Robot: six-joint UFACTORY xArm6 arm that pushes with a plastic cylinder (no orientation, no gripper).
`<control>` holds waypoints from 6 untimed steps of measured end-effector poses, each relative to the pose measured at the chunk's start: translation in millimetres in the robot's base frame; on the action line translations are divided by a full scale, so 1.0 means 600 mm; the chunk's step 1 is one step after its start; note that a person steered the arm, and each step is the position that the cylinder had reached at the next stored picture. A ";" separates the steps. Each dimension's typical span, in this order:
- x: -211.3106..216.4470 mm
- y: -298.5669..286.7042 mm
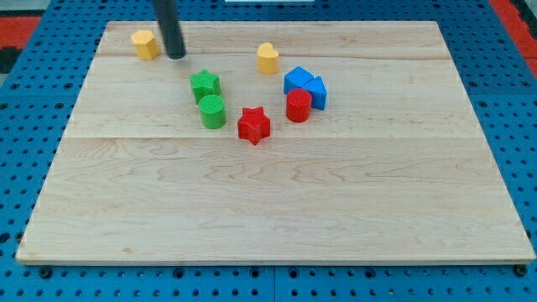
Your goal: Push the blue cube away from the blue triangle
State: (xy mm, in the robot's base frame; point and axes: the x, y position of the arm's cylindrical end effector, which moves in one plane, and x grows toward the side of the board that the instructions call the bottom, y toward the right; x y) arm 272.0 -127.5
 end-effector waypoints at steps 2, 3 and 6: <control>0.035 0.151; 0.100 0.161; 0.077 0.380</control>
